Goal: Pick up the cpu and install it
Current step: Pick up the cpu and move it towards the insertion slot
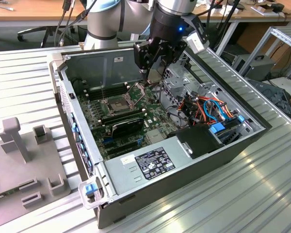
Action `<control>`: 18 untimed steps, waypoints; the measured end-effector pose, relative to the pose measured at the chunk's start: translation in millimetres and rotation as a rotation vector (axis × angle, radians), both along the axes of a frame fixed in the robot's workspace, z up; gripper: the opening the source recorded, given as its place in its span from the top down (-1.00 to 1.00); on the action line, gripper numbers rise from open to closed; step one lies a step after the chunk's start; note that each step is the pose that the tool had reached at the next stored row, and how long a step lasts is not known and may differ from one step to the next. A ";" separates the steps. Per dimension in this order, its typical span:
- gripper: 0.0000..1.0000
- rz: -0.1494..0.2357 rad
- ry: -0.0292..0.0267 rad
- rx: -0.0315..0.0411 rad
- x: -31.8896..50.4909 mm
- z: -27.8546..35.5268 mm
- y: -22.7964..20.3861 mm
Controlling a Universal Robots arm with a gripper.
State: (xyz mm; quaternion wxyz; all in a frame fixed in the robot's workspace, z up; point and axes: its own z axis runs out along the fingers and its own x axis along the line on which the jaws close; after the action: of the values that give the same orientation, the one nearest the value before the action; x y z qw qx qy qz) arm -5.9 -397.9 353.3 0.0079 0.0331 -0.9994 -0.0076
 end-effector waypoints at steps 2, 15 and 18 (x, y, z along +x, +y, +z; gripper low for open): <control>-0.09 0.000 -0.0001 0.0001 0.0 -1.4 0.1; -0.09 0.000 -0.0001 0.0000 0.0 -8.3 10.0; -0.09 0.000 -0.0001 0.0002 0.0 -10.0 11.2</control>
State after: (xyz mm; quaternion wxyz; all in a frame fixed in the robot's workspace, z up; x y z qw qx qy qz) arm -5.9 -386.7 343.3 0.0078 0.0330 -0.9994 -0.0077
